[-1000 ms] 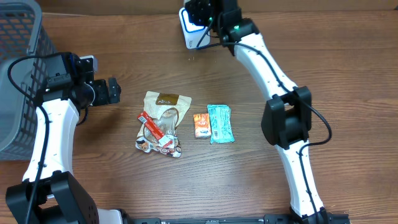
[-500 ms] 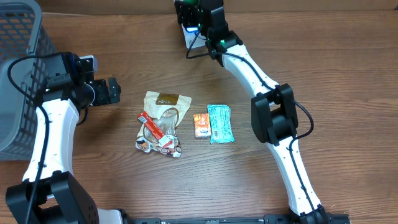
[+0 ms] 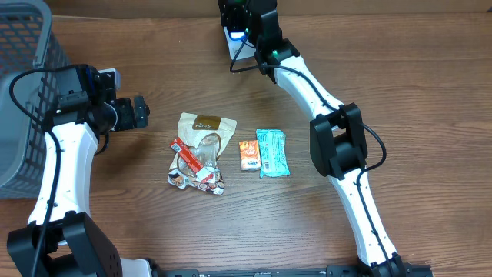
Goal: Scan the item barcode
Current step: 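Lift the jar and hold it in front of the white scanner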
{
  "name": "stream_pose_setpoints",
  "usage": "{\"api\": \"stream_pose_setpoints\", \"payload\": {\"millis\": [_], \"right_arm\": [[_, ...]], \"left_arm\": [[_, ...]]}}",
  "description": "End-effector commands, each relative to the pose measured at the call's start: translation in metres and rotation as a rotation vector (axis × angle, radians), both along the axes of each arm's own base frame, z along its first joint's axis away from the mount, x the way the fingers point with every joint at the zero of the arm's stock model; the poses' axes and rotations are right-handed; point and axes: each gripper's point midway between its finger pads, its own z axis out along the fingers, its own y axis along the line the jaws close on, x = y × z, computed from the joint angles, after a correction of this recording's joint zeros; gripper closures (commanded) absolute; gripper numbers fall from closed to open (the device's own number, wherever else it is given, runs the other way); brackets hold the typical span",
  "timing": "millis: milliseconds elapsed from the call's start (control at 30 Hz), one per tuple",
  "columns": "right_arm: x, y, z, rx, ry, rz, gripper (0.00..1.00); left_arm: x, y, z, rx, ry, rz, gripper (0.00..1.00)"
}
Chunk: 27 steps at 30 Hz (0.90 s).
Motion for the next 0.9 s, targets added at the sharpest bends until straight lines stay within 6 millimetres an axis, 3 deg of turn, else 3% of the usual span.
{"api": "stream_pose_setpoints", "payload": {"millis": [0, 567, 867], "right_arm": [[0.004, -0.003, 0.004, 0.009, -0.020, -0.018, 0.62], [0.005, -0.007, -0.024, -0.019, 0.031, -0.034, 0.62], [0.005, -0.009, -0.016, -0.013, 0.028, -0.028, 0.62]], "left_arm": [[0.005, -0.001, 0.004, 0.002, -0.015, -0.016, 0.00], [0.005, -0.001, 0.004, 0.002, -0.015, -0.016, 0.00], [0.005, -0.001, 0.004, 0.002, -0.015, -0.016, 0.00]]}}
